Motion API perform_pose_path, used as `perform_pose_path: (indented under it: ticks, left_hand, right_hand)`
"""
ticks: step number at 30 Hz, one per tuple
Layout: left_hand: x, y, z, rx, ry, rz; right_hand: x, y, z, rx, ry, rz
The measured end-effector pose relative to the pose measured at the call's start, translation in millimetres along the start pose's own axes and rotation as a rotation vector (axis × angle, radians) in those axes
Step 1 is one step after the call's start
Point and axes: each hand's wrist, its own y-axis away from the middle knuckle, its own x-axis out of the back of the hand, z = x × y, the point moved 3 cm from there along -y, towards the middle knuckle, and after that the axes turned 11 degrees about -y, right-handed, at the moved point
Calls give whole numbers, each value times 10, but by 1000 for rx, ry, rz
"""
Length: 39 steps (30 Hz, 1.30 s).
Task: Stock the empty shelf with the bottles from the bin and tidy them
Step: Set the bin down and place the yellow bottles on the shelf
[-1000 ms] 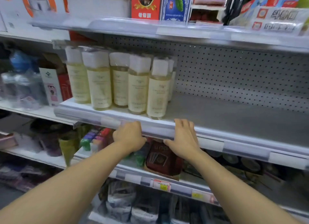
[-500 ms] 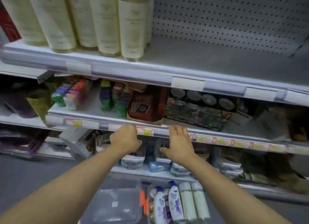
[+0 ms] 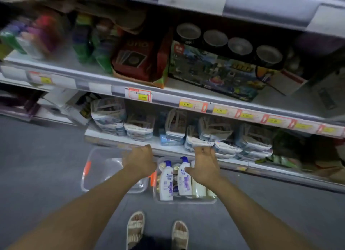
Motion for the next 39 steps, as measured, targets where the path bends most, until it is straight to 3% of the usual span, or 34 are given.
perform_pose_path:
  ticks: [8,21,30,39]
  left_hand:
    - [-961,-234,599,65,72,-142]
    - [-2526,-1049,1611,-41,91,-279]
    - [-3454,-1741,1990,-46,95,-237]
    - [-4229,-2206,2182,92,214,-121]
  right_hand:
    - [-384,-249,1072,-114,-38,-118]
    - [-1119,-733,2629,-354,-244,-77]
    - [-1846,-1139,3347,-424,-363,31]
    - [-2464,-1713,3834,-456,-480,95]
